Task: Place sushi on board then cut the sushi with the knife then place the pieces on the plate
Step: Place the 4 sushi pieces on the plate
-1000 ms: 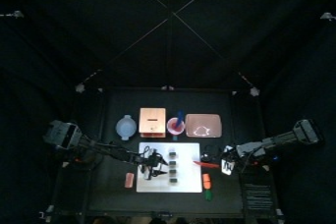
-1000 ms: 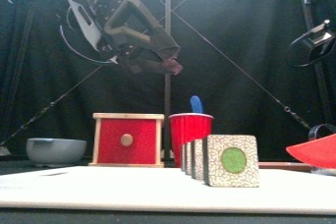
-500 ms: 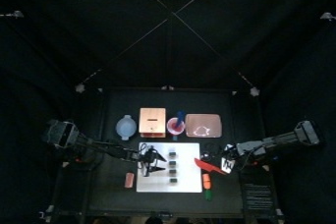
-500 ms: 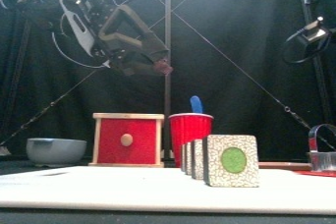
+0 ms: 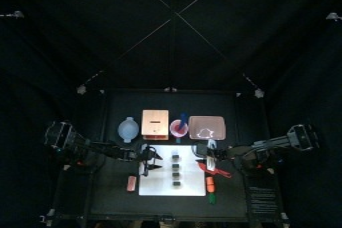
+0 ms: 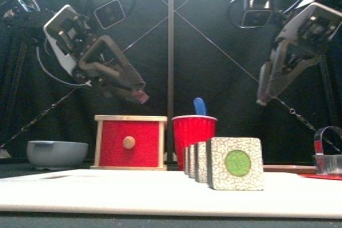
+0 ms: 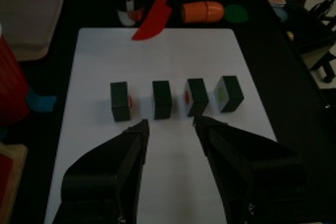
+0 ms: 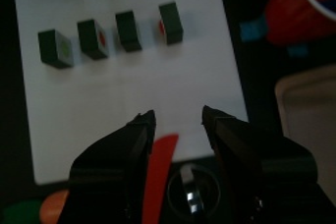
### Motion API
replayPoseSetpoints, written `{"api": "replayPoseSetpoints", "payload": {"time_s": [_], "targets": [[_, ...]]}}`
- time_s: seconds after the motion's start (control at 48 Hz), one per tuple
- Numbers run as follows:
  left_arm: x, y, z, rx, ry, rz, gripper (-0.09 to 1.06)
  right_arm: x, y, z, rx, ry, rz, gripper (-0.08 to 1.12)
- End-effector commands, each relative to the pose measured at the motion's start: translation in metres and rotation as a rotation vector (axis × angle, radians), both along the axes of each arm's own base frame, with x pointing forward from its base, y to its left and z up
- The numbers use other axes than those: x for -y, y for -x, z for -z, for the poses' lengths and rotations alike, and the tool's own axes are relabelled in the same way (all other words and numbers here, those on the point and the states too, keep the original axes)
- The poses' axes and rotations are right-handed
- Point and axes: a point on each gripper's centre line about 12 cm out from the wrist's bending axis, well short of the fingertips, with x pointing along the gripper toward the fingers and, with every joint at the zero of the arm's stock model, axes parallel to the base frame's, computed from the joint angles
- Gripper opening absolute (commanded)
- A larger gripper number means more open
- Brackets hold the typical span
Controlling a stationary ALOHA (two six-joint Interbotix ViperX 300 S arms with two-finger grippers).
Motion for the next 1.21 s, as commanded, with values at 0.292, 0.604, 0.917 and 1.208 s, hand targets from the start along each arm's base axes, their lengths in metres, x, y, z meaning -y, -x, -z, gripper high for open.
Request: {"api": "replayPoseSetpoints", "payload": {"time_s": [0.292, 0.604, 0.917, 1.208], "targets": [[-0.006, 0.013, -0.003, 0.010, -0.010, -0.005, 0.80, 0.010, -0.079, 0.006, 0.003, 0.064, -0.008, 0.80], [-0.007, 0.018, -0.004, 0.010, -0.011, -0.005, 0.80, 0.007, -0.114, 0.023, -0.029, 0.060, -0.007, 0.79], [-0.007, 0.020, -0.003, 0.011, -0.011, -0.003, 0.80, 0.008, -0.121, 0.035, -0.068, 0.039, 0.016, 0.79], [-0.006, 0.021, -0.003, 0.009, -0.012, -0.001, 0.80, 0.012, -0.122, 0.046, -0.102, 0.041, 0.028, 0.79]]}}
